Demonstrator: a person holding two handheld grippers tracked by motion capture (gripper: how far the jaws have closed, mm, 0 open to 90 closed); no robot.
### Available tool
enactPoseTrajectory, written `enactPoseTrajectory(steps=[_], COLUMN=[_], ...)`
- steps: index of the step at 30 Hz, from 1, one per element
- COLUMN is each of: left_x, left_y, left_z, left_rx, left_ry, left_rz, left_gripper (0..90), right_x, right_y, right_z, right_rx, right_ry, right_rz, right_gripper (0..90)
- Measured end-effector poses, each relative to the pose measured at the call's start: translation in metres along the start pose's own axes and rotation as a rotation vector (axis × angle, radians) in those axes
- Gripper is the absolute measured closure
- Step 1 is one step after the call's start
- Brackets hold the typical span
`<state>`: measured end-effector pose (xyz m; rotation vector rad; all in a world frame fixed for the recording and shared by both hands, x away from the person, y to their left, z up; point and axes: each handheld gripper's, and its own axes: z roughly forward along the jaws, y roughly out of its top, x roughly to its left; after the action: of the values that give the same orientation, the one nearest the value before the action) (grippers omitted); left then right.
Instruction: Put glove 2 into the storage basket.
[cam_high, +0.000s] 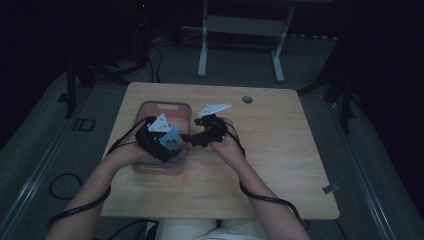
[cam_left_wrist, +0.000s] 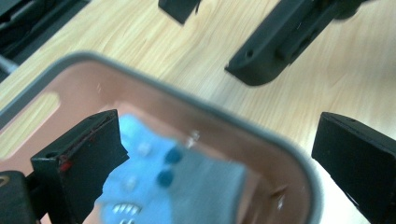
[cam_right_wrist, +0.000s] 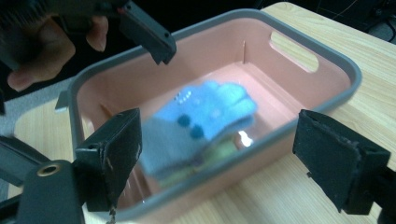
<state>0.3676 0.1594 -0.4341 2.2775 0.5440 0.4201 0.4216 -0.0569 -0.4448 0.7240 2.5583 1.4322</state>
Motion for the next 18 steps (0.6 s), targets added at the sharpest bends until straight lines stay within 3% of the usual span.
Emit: enactPoseTrajectory(steps=[15,18], left_x=[-0.049,-0.061], left_y=[0.028,0.031], left_z=[0.023,0.029], left_rx=[-0.059,-0.054], left_ry=[-0.118,-0.129], left_rz=[0.048,0.087], left_gripper=[1.8,1.8], right_x=[-0.017,-0.02], right_y=[-0.033,-0.042], right_z=[-0.039,-0.045], right_rx=[0.018,0.026], right_ry=[-0.07,-0.098], right_rz=[-0.009,-0.01], right_gripper=[15.7,15.7])
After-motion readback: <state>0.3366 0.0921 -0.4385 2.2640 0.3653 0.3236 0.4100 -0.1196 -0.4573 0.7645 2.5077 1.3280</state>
